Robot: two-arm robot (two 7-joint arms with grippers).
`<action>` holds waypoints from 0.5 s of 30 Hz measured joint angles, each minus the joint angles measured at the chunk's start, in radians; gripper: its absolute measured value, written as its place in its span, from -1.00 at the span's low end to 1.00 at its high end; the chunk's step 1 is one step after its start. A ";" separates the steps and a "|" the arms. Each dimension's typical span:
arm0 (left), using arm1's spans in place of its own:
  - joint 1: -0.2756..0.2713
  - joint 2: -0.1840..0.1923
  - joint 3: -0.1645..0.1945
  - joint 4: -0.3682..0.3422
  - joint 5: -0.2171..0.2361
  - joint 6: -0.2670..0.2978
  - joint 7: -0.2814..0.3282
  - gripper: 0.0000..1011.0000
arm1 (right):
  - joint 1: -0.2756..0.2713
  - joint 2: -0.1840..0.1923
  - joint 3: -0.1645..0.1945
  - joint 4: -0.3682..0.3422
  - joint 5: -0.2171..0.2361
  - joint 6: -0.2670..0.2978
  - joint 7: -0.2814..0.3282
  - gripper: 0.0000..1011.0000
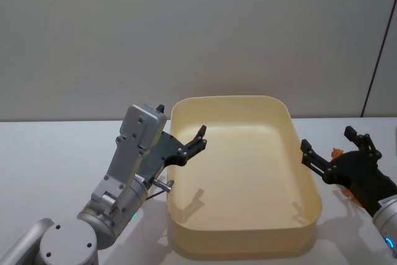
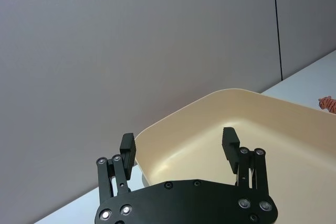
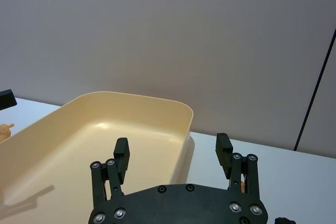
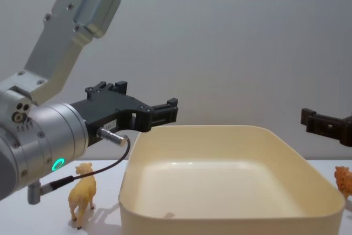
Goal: Pick up the toy alternately with two hands and place it into the central storage box.
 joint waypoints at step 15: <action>0.000 0.000 0.000 0.000 0.000 0.000 0.000 0.98 | 0.000 0.000 0.000 0.000 0.000 0.000 0.000 0.98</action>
